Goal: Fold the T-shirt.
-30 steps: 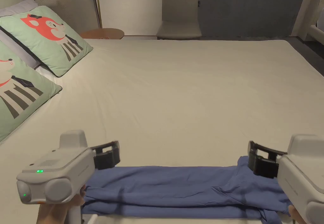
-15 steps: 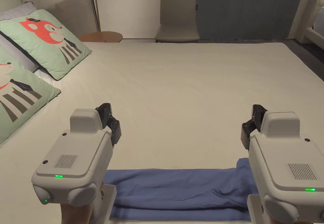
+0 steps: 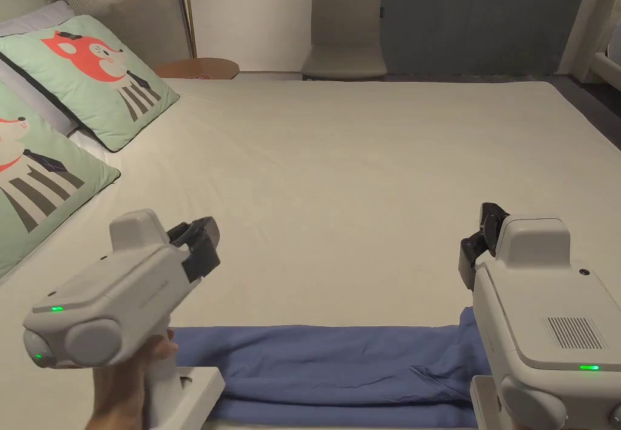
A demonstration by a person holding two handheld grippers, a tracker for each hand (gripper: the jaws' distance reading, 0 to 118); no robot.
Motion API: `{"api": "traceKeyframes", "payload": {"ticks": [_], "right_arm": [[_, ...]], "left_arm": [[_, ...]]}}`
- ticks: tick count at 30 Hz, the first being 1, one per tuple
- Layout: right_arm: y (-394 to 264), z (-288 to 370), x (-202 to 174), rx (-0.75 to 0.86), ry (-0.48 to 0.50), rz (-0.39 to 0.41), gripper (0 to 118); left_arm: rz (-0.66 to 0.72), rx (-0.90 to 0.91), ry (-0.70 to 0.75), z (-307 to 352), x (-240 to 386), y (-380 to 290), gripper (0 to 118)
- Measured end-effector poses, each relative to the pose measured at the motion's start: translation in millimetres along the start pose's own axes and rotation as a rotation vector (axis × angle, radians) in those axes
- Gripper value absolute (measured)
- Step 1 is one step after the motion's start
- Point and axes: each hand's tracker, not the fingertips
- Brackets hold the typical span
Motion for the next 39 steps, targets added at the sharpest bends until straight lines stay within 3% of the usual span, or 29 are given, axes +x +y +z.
{"api": "traceKeyframes", "payload": {"ticks": [6, 12, 13, 15, 16, 17, 18, 19, 20, 21, 26, 30, 35, 36, 38, 39], "right_arm": [[2, -6, -4, -0.014, 0.004, 0.000, 0], [-3, -16, -7, -0.042, 0.003, 0.004, 0], [-5, -17, -8, -0.046, 0.004, 0.006, 0], [-11, -21, -9, -0.059, 0.003, 0.012, 0], [-12, -23, -9, -0.066, 0.004, 0.013, 0], [-14, -25, -9, -0.075, 0.003, 0.014, 0], [-17, -26, -10, -0.081, 0.006, 0.016, 0], [-19, -28, -11, -0.088, 0.007, 0.019, 0], [-20, -29, -12, -0.095, 0.006, 0.023, 0], [-22, -30, -12, -0.101, 0.007, 0.026, 0], [-29, -35, -15, -0.121, 0.008, 0.034, 0], [-27, -35, -12, -0.125, 0.004, 0.039, 0], [-27, -37, -5, -0.124, -0.004, 0.035, 0], [-27, -37, -4, -0.123, -0.006, 0.032, 0], [-25, -34, -6, -0.124, -0.006, 0.023, 0], [-25, -34, -7, -0.125, -0.008, 0.022, 0]], "left_arm": [[0.350, -0.249, -0.163, -4, -77, 10, 0], [0.429, -0.491, -0.135, -23, -183, -4, 0], [0.416, -0.511, -0.121, -4, -145, -9, 0], [0.409, -0.533, -0.102, -1, -155, -18, 3], [0.408, -0.544, -0.099, -1, -160, -22, 11], [0.415, -0.556, -0.095, 5, -163, -29, 28], [0.412, -0.563, -0.094, 6, -166, -34, 61], [0.415, -0.571, -0.096, 6, -167, -39, 80], [0.423, -0.583, -0.084, 5, -167, -44, 95], [0.423, -0.590, -0.080, -1, -206, -54, 100], [0.426, -0.596, -0.067, -1, -186, -53, 98], [0.434, -0.625, -0.084, -20, -199, -76, 76], [0.428, -0.609, -0.089, -28, -178, -75, 73], [0.425, -0.606, -0.086, -28, -174, -76, 65], [0.350, -0.612, -0.035, -40, -193, -75, 20], [0.317, -0.634, -0.028, -42, -189, -79, 13]]}}
